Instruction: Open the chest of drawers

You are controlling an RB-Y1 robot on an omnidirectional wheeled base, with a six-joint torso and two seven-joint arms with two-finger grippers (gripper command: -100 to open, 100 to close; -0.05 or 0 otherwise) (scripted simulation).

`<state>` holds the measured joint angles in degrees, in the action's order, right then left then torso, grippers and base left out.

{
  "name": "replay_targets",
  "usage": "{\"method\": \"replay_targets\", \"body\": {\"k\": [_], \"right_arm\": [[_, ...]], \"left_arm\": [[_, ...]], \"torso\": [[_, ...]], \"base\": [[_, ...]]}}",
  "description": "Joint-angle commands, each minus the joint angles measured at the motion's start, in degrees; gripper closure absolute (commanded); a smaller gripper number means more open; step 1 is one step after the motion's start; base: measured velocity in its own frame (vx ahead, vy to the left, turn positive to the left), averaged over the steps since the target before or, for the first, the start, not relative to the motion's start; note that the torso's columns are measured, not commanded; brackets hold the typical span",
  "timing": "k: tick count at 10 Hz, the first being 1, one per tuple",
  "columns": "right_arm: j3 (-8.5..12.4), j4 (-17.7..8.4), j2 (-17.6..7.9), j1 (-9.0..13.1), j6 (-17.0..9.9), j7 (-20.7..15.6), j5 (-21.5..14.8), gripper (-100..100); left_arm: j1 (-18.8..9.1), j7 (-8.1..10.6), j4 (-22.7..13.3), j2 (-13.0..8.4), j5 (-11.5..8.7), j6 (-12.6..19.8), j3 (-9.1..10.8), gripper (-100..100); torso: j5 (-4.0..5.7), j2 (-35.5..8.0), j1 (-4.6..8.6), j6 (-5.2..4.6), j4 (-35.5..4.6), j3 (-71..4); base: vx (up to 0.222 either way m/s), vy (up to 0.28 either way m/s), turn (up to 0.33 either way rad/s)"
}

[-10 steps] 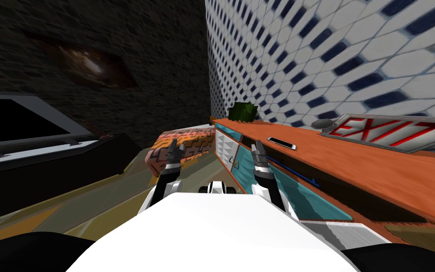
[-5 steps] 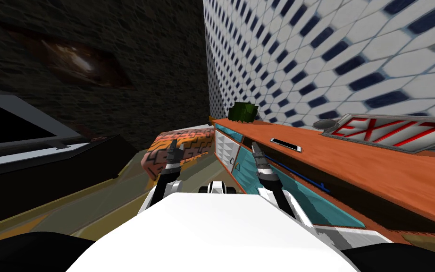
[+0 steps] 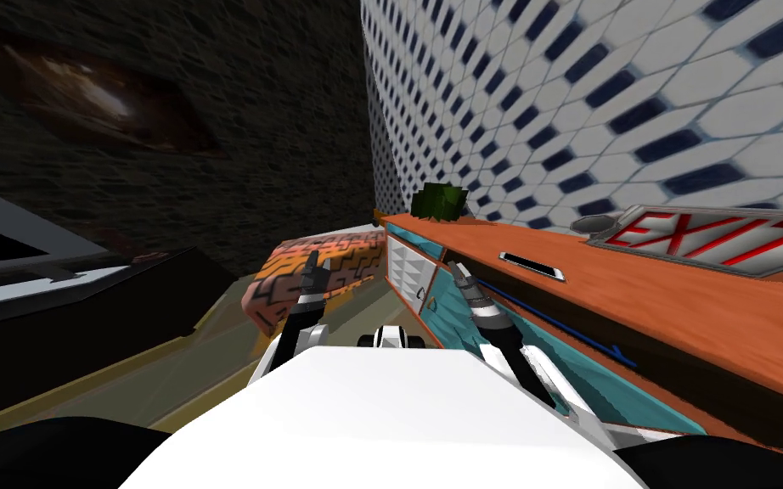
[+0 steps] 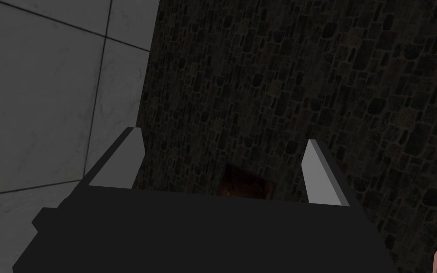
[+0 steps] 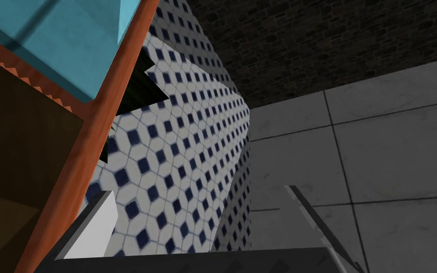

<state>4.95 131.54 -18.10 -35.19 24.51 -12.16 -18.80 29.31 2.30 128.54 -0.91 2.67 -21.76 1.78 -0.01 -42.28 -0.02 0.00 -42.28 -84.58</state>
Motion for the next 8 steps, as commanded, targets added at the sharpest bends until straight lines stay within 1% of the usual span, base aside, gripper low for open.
{"method": "replay_targets", "body": {"k": [1,3,4,7,8], "right_arm": [[2.5,0.5,-3.6,-1.5,0.0,-2.8,-4.6,-100],[4.5,0.9,-6.2,-2.6,0.0,-5.1,-8.1,-100],[4.5,0.9,-6.2,-2.6,0.0,-5.1,-8.6,-100],[7.5,1.3,-10.6,-4.4,0.0,-8.6,-14.1,-100],[7.5,1.3,-10.6,-4.4,0.0,-8.6,-14.6,-100]], "left_arm": [[0.0,0.00,0.0,0.0,0.0,0.0,0.00,0],[0.0,0.00,0.0,0.0,0.0,0.0,0.00,0],[0.0,0.00,0.0,0.0,0.0,0.0,0.00,0],[0.0,0.00,0.0,0.0,0.0,0.0,0.00,0],[0.0,0.00,0.0,0.0,0.0,0.0,0.00,0]], "torso": [[0.00,0.0,0.02,0.00,0.0,0.0],[0.01,0.0,0.04,-0.01,0.0,0.0],[0.01,-0.1,0.04,0.00,0.0,0.0],[0.00,0.0,-0.01,-0.01,0.0,0.0],[-0.01,0.1,-0.01,0.00,0.0,-0.1]], "base": [[0.123,0.084,-0.067],[0.105,0.079,-0.105],[0.067,0.061,-0.010],[0.087,0.068,-0.086],[0.073,0.058,-0.019]]}}
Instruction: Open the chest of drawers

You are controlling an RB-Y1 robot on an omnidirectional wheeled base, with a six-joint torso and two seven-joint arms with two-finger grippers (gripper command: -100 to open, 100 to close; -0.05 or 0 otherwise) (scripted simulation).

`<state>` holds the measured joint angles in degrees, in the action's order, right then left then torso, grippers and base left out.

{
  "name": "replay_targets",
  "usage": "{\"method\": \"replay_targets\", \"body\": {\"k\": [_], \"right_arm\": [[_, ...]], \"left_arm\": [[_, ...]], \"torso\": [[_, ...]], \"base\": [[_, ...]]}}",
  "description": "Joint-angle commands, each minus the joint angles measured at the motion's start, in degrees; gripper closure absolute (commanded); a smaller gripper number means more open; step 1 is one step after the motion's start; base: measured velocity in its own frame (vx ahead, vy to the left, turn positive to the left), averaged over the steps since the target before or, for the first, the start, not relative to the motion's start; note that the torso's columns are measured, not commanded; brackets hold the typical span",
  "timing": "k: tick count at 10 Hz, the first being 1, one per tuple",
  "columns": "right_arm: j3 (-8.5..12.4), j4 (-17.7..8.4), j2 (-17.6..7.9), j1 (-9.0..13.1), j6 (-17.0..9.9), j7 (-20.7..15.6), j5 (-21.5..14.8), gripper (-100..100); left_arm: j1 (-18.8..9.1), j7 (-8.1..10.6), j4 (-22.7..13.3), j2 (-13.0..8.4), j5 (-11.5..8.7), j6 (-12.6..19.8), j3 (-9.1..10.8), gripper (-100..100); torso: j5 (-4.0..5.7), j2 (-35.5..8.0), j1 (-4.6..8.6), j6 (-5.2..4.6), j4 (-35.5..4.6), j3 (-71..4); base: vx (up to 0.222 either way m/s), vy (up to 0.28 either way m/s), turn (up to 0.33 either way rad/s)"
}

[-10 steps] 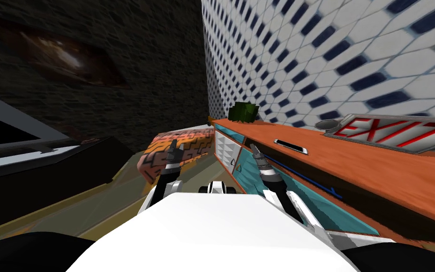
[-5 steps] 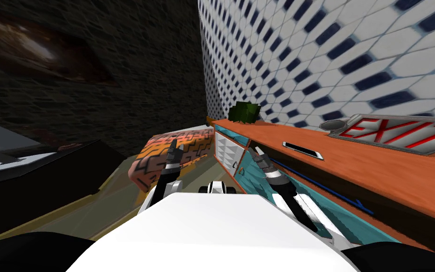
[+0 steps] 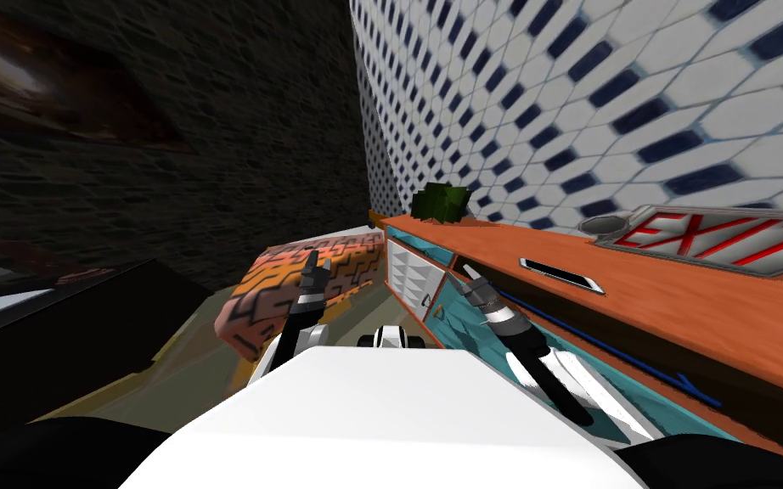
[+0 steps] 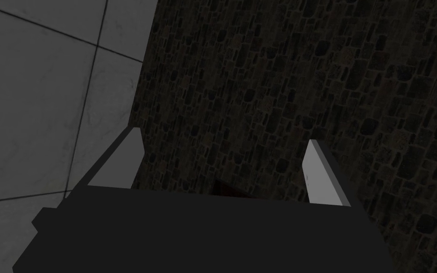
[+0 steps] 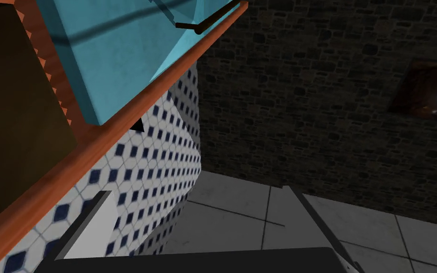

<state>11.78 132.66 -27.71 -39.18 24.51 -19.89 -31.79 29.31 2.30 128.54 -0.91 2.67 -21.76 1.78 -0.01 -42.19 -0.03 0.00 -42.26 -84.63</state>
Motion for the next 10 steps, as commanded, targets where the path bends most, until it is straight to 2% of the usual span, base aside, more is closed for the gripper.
{"method": "replay_targets", "body": {"k": [1,3,4,7,8,10], "right_arm": [[1.7,0.2,-2.6,-1.0,-0.1,-2.0,-3.6,-100],[3.8,0.2,-6.1,-2.2,-0.2,-4.4,-7.1,-100],[3.8,0.2,-6.1,-2.2,-0.2,-4.4,-7.7,-100],[6.9,-0.3,-11.6,-3.8,-0.4,-8.0,-13.3,-100],[6.9,-0.3,-12.0,-3.8,-0.4,-8.0,-13.9,-100],[9.0,-0.7,-15.7,-4.8,-0.5,-10.3,-17.6,-100]], "left_arm": [[0.0,0.00,0.0,0.0,0.0,0.0,0.00,0],[0.0,0.00,0.0,0.0,0.0,0.0,0.00,0],[0.0,0.00,0.0,0.0,0.0,0.0,0.00,0],[0.0,0.00,0.0,0.0,0.0,0.0,0.00,0],[0.0,0.00,0.0,0.0,0.0,0.0,0.00,0],[0.0,0.00,0.0,0.0,0.0,0.0,0.00,0]], "torso": [[0.02,-0.1,0.05,0.02,0.0,0.1],[-0.01,-0.1,-0.05,-0.01,0.0,0.0],[-0.01,0.0,-0.03,0.00,0.0,0.0],[0.01,-0.1,0.02,-0.01,0.0,0.1],[0.00,0.0,0.00,0.00,0.0,0.0],[0.03,-0.1,0.09,-0.01,0.0,0.1]], "base": [[0.076,0.071,-0.038],[0.103,0.097,-0.105],[0.073,0.078,-0.026],[0.084,0.086,-0.095],[0.069,0.078,-0.010],[0.084,0.078,-0.073]]}}
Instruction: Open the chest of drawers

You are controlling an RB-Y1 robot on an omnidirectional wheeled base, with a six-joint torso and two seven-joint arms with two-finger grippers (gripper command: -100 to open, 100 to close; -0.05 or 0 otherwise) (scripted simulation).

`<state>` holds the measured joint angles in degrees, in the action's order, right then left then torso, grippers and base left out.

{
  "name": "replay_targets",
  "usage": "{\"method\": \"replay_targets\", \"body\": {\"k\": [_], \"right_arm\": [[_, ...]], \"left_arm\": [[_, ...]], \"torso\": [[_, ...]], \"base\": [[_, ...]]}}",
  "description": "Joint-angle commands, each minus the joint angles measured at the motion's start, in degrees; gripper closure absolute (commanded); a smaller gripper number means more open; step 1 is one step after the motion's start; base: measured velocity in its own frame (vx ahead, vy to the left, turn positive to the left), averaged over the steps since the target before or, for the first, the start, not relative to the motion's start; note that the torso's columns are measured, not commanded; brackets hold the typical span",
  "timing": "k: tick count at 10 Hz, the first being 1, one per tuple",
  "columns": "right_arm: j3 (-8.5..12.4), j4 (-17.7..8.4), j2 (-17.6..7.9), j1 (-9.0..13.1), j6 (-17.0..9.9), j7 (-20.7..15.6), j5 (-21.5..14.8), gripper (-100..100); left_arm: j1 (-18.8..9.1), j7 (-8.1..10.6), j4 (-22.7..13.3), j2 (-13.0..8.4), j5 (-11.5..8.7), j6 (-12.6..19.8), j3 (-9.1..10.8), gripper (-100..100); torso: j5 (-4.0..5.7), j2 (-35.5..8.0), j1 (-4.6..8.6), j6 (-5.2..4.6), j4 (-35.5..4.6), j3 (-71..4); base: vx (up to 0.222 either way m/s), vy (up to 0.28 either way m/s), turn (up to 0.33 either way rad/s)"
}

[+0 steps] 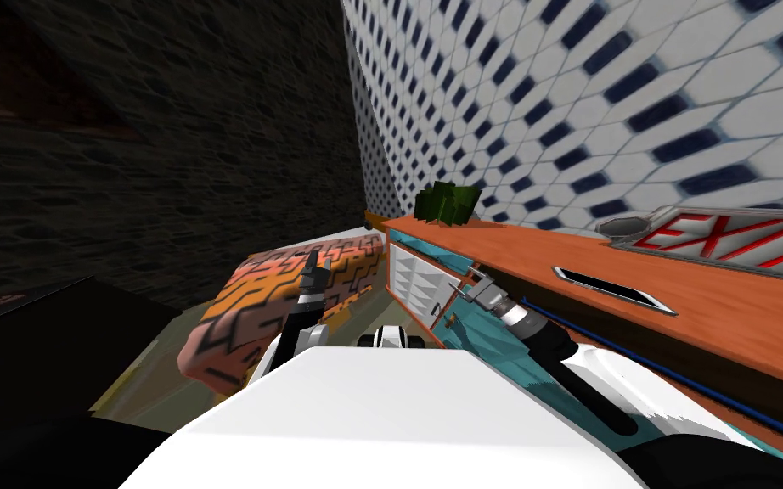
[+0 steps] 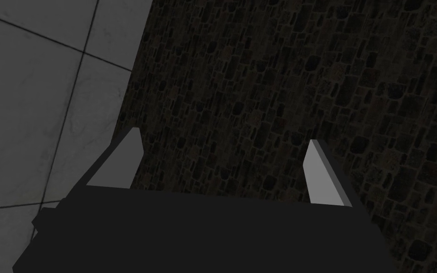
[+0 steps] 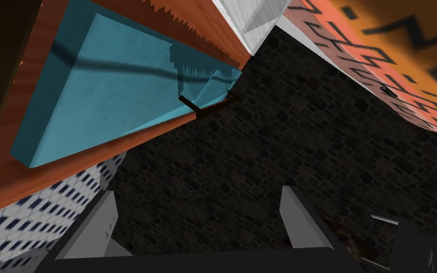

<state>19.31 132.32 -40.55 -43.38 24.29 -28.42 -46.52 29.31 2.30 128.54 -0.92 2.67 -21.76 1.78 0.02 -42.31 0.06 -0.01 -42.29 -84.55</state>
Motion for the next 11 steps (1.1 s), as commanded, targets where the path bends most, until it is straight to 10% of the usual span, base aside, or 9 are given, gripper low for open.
{"method": "replay_targets", "body": {"k": [1,11], "right_arm": [[1.5,-0.4,-3.4,-0.6,-0.3,-1.8,-3.2,-100],[8.7,-2.0,-19.3,-4.3,-0.9,-10.0,-17.4,-100]], "left_arm": [[0.0,0.00,0.0,0.0,0.0,0.0,0.00,0],[0.0,0.00,0.0,0.0,0.0,0.0,0.00,0]], "torso": [[-0.02,0.1,-0.08,-0.01,0.0,0.0],[-0.03,0.1,-0.10,0.01,0.0,-0.1]], "base": [[0.066,0.070,-0.039],[0.068,0.075,-0.062]]}}
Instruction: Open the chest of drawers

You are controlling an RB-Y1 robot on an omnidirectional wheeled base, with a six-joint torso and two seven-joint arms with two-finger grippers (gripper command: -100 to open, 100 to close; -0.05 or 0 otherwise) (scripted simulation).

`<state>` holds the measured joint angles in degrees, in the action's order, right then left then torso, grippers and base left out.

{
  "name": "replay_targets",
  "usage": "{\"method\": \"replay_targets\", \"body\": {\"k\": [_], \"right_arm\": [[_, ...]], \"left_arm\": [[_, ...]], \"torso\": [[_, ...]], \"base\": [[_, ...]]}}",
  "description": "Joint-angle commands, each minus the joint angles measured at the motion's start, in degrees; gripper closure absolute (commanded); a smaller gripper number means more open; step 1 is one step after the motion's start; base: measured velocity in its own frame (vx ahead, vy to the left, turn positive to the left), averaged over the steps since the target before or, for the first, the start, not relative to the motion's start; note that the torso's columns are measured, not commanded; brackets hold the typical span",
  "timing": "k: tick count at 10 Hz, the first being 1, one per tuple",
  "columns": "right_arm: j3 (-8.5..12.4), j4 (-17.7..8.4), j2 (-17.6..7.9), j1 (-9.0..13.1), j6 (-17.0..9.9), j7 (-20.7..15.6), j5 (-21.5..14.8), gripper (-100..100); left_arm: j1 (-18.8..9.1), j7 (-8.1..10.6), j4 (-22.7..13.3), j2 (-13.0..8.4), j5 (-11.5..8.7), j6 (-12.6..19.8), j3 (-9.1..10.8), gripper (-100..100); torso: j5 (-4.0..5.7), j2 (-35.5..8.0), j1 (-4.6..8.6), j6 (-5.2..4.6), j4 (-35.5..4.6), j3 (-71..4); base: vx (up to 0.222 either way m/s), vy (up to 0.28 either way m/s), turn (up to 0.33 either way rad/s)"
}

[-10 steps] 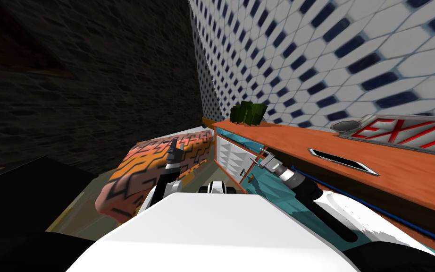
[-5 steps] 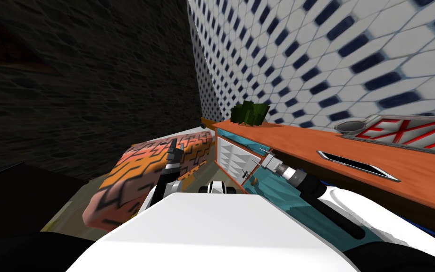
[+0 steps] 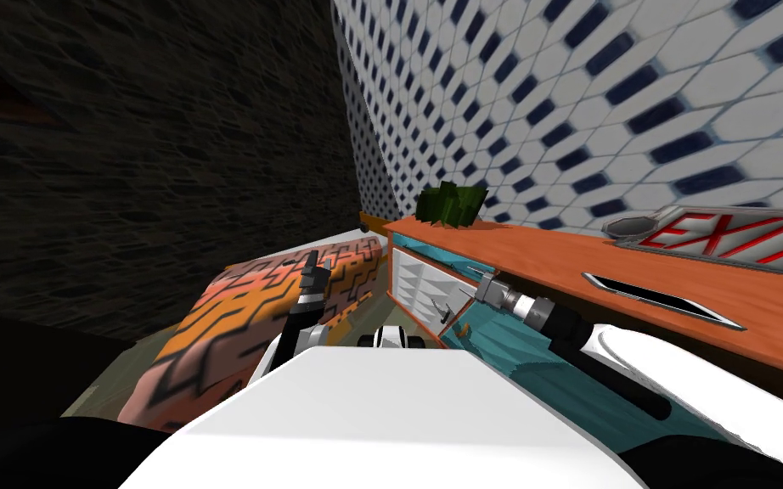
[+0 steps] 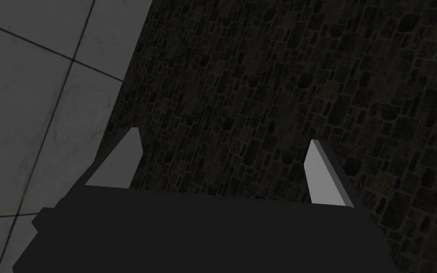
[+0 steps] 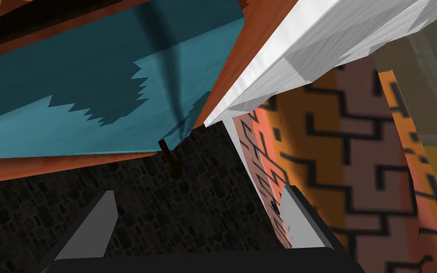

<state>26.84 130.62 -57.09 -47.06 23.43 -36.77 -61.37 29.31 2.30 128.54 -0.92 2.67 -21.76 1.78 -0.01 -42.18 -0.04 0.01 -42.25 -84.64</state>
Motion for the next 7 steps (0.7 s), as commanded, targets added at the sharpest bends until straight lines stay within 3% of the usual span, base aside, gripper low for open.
{"method": "replay_targets", "body": {"k": [1,5,7], "right_arm": [[1.9,-0.4,-4.3,-0.9,-0.1,-2.5,-3.9,-100],[4.2,-0.5,-9.5,-2.2,-0.2,-5.1,-8.4,-100],[4.2,-0.5,-9.6,-2.2,-0.2,-5.1,-8.4,-100]], "left_arm": [[0.0,0.00,0.0,0.0,0.0,0.0,0.00,0],[0.0,0.00,0.0,0.0,0.0,0.0,0.00,0],[0.0,0.00,0.0,0.0,0.0,0.0,0.00,0]], "torso": [[0.00,-0.1,-0.02,0.00,0.0,0.0],[0.04,-0.2,0.12,-0.01,-0.1,0.1],[0.02,-0.2,0.05,0.00,0.0,0.1]], "base": [[0.070,0.099,-0.062],[0.059,0.066,-0.053],[0.023,0.039,-0.021]]}}
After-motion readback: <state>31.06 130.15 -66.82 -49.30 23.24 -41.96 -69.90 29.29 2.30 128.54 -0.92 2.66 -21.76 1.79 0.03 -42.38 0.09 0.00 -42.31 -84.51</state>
